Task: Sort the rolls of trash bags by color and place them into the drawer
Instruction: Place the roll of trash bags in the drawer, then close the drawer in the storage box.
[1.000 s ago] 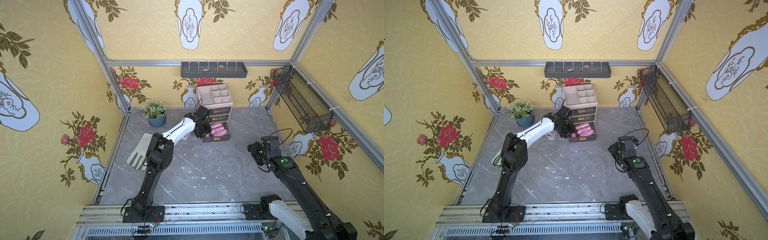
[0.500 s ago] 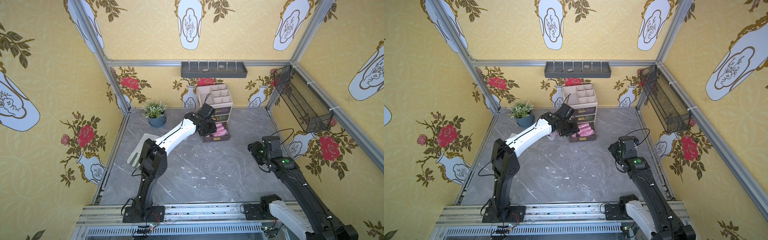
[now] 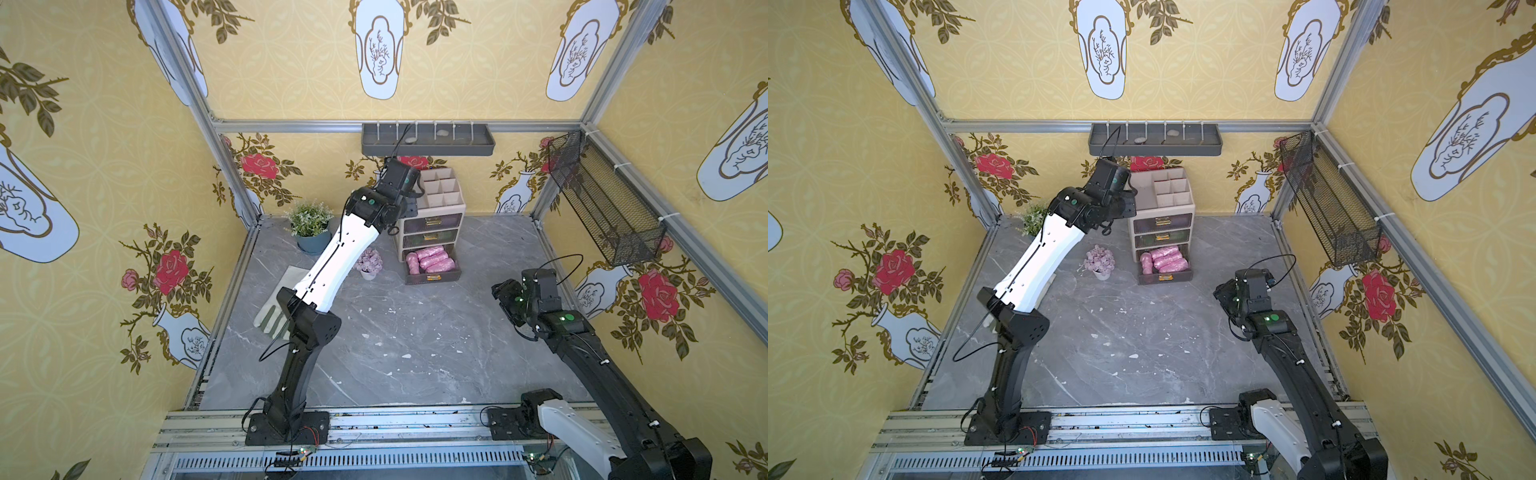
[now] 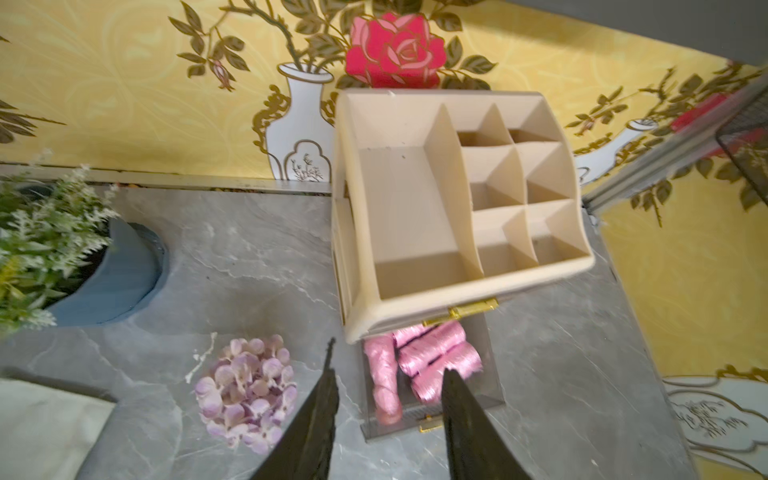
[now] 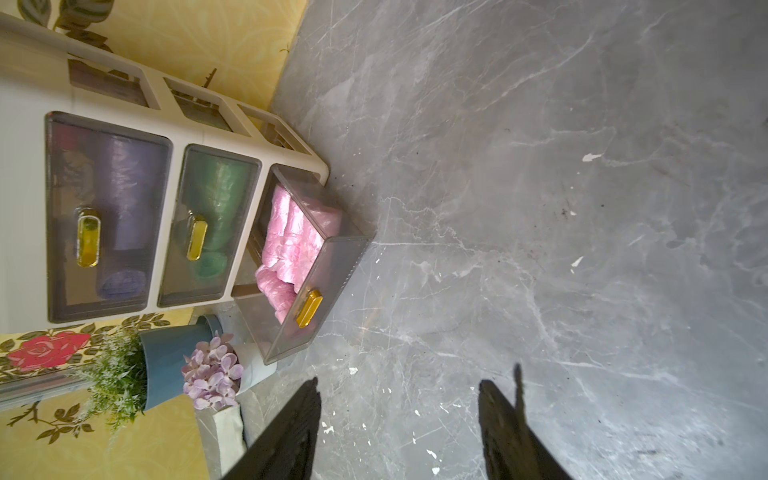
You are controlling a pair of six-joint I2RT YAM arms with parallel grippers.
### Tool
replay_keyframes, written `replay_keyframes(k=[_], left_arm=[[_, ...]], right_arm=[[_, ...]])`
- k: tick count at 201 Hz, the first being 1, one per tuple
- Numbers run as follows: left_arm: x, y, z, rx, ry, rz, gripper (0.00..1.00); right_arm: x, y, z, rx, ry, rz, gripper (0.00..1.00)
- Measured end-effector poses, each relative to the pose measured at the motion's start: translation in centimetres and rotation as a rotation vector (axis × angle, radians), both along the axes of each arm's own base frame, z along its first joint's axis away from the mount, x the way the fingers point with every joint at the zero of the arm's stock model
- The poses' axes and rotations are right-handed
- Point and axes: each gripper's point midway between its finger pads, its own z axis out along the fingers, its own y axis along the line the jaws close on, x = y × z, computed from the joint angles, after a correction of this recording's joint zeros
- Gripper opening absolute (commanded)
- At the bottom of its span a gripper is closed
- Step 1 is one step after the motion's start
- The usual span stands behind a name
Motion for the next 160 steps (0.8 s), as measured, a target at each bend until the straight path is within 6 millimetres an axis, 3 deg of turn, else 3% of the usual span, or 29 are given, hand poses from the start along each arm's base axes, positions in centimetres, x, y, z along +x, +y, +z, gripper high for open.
replay_keyframes(k=[37,65,86,128,160], left_arm=[[0.8,2.5,-2.8,0.083,0.065,0.023,0.46],[2.6,3.2,-2.1,0.067,0.018,0.035,0.47],[3.7,2.2,-2.0,0.028,-0.009,0.008,0.46],[6.2,0.3,-4.3,-0.014,-0.014,-0.037,0.45],[7.3,-0.8,-4.2,-0.029,-0.057,-0.053,0.43]], right_arm=[[0.3,0.3,-0.3,0.024,-0.005,-0.007,0.61],[0.5,0.6,-0.4,0.037,-0.004,0.006,0.61],[0.6,0.7,-0.2,0.040,-0.013,0.007,0.61],[0.6,0.7,-0.1,0.042,-0.018,0.007,0.61],[0.6,0.7,-0.1,0.041,-0.018,0.007,0.61]])
